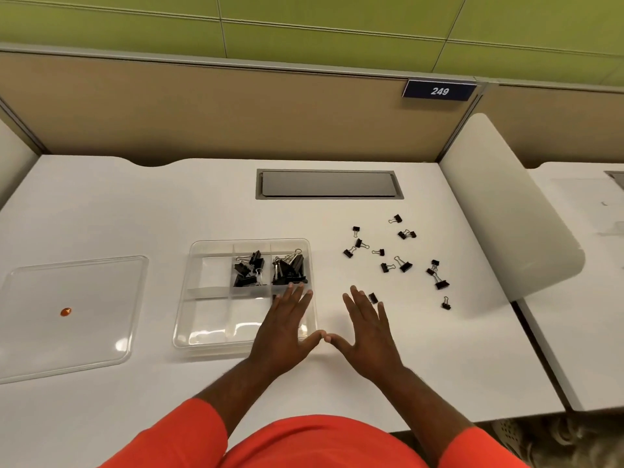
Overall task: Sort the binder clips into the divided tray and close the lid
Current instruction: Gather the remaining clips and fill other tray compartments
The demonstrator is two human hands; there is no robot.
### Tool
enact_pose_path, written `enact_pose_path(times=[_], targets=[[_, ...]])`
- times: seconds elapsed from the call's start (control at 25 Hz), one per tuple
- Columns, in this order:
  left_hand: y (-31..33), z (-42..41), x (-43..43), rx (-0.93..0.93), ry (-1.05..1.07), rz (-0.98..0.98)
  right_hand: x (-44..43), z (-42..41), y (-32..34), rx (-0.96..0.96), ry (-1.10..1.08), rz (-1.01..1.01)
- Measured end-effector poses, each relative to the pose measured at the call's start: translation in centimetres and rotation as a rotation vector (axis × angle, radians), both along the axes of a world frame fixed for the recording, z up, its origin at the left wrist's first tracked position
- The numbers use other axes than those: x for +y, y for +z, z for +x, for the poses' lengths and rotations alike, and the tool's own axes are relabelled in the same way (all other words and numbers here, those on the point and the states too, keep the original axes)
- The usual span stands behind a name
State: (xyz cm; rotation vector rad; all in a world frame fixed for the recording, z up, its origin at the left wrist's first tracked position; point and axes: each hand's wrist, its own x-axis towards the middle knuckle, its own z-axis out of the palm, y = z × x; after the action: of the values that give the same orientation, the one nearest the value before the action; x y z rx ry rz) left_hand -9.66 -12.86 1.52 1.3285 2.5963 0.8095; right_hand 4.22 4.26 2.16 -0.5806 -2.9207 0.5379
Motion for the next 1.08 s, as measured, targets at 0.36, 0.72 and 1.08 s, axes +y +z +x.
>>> enact_pose_path(times=[0.36, 0.72, 1.08], targets=[[-0.7, 5.5, 9.4, -0.021, -0.031, -0.057, 10.2, 4.3, -0.8, -0.005, -0.052, -0.078], [-2.7, 8.2, 16.8, -0.063, -0.049, -0.174, 19.7, 8.8, -3.2, -0.013, -0.187, -0.129], [-2.9, 7.0, 24.5, -0.1, -0.093, -0.172, 26.2, 7.3, -4.2, -0.028, -0.292, -0.301]])
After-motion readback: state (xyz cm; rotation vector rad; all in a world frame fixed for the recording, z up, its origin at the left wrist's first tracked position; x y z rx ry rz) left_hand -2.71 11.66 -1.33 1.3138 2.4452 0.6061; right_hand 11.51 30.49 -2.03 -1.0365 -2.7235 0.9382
